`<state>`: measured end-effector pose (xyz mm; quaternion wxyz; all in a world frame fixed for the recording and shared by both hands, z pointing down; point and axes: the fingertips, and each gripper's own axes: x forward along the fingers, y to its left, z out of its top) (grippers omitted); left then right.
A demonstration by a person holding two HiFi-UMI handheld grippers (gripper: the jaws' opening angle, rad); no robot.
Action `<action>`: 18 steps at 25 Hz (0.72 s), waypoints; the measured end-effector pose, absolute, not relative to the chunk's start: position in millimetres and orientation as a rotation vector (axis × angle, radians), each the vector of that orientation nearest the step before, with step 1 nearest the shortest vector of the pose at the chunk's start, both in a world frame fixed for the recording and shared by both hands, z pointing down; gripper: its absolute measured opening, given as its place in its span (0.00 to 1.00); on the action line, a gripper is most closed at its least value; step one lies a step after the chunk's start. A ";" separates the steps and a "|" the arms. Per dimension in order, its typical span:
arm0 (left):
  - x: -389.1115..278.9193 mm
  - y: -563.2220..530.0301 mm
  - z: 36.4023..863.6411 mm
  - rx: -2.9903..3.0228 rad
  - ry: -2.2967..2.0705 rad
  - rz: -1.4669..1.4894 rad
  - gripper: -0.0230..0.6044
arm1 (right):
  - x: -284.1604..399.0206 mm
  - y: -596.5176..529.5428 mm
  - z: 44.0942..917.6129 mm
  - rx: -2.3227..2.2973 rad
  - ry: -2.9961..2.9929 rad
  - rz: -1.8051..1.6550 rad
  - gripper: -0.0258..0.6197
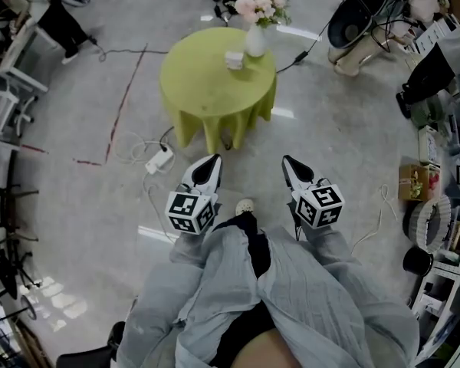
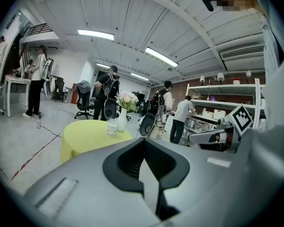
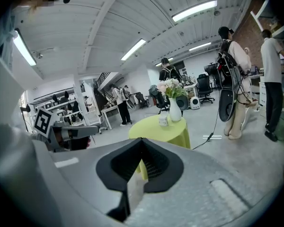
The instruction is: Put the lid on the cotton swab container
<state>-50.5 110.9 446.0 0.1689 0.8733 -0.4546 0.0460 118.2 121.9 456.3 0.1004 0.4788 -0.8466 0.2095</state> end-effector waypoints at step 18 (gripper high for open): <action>-75.7 107.7 463.2 2.443 -1.282 0.165 0.06 | 91.1 108.6 470.7 1.357 -2.493 0.684 0.04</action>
